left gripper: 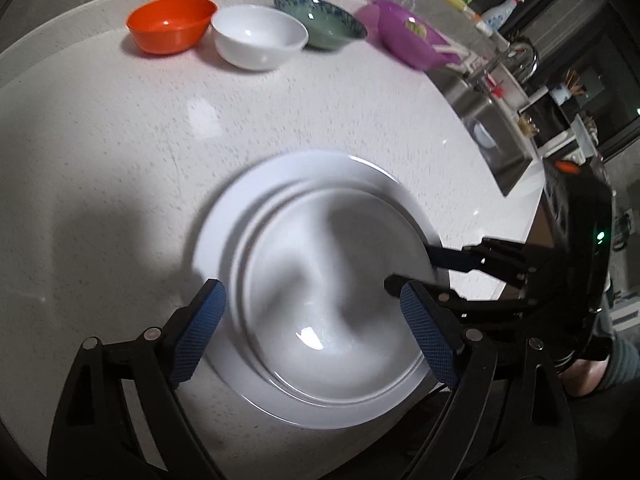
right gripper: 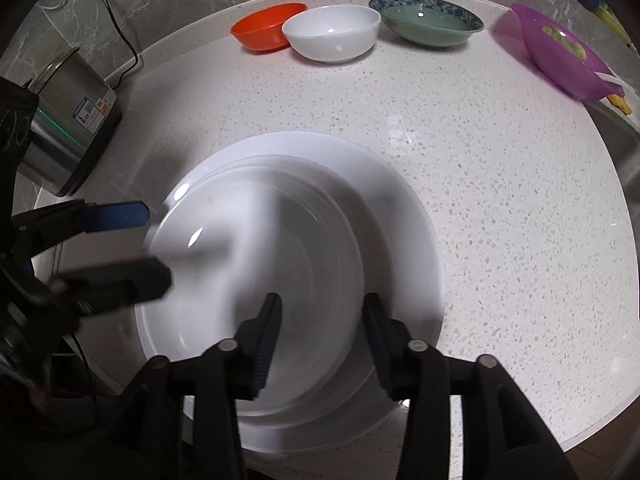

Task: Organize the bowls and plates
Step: 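Open both tools and withdraw from the plate stack, then grasp the blue-and-white patterned bowl rim with the right tool while the left tool grasps it too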

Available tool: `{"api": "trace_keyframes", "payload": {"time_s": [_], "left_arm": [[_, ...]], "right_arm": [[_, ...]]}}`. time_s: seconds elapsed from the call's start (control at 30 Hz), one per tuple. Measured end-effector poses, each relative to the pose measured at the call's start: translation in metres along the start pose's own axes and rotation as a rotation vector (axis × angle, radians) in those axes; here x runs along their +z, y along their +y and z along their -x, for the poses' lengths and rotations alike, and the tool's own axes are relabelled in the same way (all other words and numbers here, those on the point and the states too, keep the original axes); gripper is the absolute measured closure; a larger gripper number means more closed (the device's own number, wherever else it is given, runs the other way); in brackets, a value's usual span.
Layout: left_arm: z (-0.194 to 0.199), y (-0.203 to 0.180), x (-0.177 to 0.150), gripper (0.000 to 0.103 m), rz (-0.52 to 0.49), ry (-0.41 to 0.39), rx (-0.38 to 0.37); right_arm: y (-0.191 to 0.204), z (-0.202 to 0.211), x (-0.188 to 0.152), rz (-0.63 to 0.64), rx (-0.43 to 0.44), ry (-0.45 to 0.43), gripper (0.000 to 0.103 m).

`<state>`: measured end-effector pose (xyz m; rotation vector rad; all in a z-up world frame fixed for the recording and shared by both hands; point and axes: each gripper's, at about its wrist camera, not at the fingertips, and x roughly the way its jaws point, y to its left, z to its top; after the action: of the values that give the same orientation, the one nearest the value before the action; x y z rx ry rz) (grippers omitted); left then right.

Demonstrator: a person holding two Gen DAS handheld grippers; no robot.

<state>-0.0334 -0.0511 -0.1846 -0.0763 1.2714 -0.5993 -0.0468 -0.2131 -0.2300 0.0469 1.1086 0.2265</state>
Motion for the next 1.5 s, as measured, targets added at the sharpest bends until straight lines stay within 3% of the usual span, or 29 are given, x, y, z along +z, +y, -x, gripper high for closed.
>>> {"api": "trace_keyframes", "payload": {"time_s": [0.33, 0.5, 0.6, 0.7, 0.87, 1.1, 1.33, 1.4, 1.5], "left_arm": [[0.031, 0.025, 0.04, 0.014, 0.048, -0.063, -0.066], [0.047, 0.021, 0.102, 0.014, -0.006, -0.094, -0.018], [0.059, 0.013, 0.149, 0.014, -0.059, -0.147, -0.006], [0.059, 0.002, 0.196, 0.014, -0.105, -0.178, 0.074], [0.018, -0.005, 0.278, 0.014, -0.1, -0.116, 0.163], [-0.061, -0.007, 0.347, 0.014, -0.125, 0.001, 0.221], [-0.119, -0.003, 0.386, 0.018, -0.165, 0.082, 0.248], [-0.134, 0.002, 0.391, 0.026, -0.172, 0.108, 0.248], [-0.15, 0.011, 0.396, 0.03, -0.172, 0.128, 0.245]], "right_arm": [[-0.009, 0.019, 0.009, -0.067, -0.007, -0.057, 0.046], [-0.049, 0.06, 0.033, -0.162, 0.015, -0.183, 0.043], [-0.093, 0.081, 0.066, -0.245, 0.051, -0.268, 0.038], [-0.139, 0.088, 0.105, -0.339, 0.108, -0.323, 0.038], [-0.193, 0.073, 0.167, -0.411, 0.151, -0.324, 0.038], [-0.227, 0.03, 0.221, -0.45, 0.15, -0.283, 0.038], [-0.233, -0.01, 0.242, -0.476, 0.127, -0.231, 0.041], [-0.234, -0.019, 0.247, -0.476, 0.112, -0.216, 0.041], [-0.232, -0.034, 0.25, -0.481, 0.102, -0.177, 0.044]]}}
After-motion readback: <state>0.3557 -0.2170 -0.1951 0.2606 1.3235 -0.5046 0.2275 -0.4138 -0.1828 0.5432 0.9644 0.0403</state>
